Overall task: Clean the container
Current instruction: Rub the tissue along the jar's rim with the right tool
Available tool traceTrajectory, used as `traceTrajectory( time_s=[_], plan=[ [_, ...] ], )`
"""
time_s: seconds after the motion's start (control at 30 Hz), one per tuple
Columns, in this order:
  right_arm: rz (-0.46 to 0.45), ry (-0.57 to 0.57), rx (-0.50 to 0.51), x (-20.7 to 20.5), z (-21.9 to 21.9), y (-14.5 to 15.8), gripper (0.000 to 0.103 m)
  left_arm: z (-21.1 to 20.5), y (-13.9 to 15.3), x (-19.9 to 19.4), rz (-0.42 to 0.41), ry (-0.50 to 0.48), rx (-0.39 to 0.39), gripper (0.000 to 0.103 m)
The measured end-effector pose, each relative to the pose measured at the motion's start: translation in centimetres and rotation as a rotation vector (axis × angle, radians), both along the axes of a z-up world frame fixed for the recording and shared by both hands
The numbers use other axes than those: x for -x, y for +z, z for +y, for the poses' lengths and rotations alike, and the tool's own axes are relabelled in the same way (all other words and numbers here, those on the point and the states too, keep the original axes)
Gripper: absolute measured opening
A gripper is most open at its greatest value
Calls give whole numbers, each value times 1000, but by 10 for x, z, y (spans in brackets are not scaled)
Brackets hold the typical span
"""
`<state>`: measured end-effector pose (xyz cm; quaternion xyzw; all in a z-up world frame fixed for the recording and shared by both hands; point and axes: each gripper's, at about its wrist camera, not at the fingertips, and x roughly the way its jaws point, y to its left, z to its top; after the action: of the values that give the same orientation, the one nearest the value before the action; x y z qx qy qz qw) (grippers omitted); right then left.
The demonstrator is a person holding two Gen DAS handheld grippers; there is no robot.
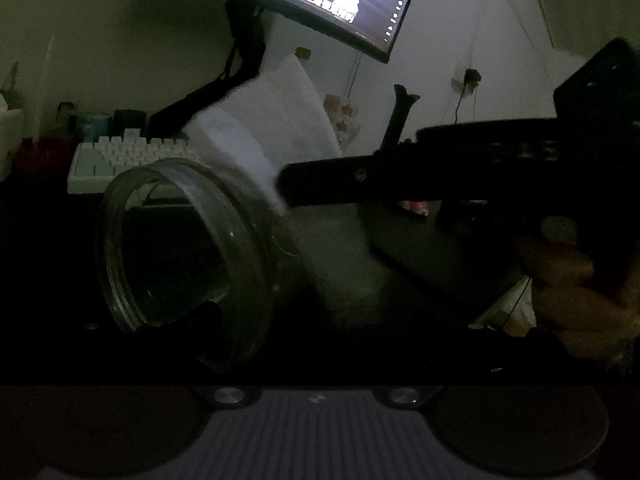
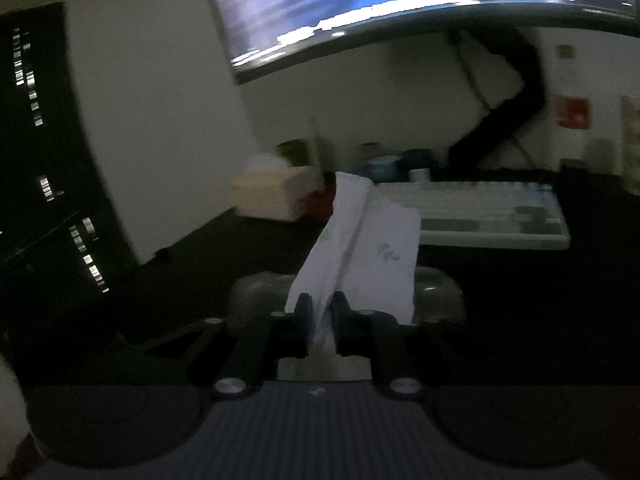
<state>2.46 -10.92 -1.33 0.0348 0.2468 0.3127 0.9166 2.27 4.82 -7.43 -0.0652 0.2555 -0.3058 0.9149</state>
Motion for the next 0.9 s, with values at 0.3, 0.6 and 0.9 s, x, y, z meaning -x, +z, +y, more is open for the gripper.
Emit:
traceTrajectory(
  time_s=[0.3,0.6,0.9],
  plan=[
    [-30,-132,66,-11,-7,-2,16,-1,1,-1,11,13,-9,103],
    [16,-166,9,-19,-23,-4,20,-3,2,1,2,21,-34,103],
    [-56,-12,32,9,10,-1,23,-7,1,2,-9,35,-59,103]
  ],
)
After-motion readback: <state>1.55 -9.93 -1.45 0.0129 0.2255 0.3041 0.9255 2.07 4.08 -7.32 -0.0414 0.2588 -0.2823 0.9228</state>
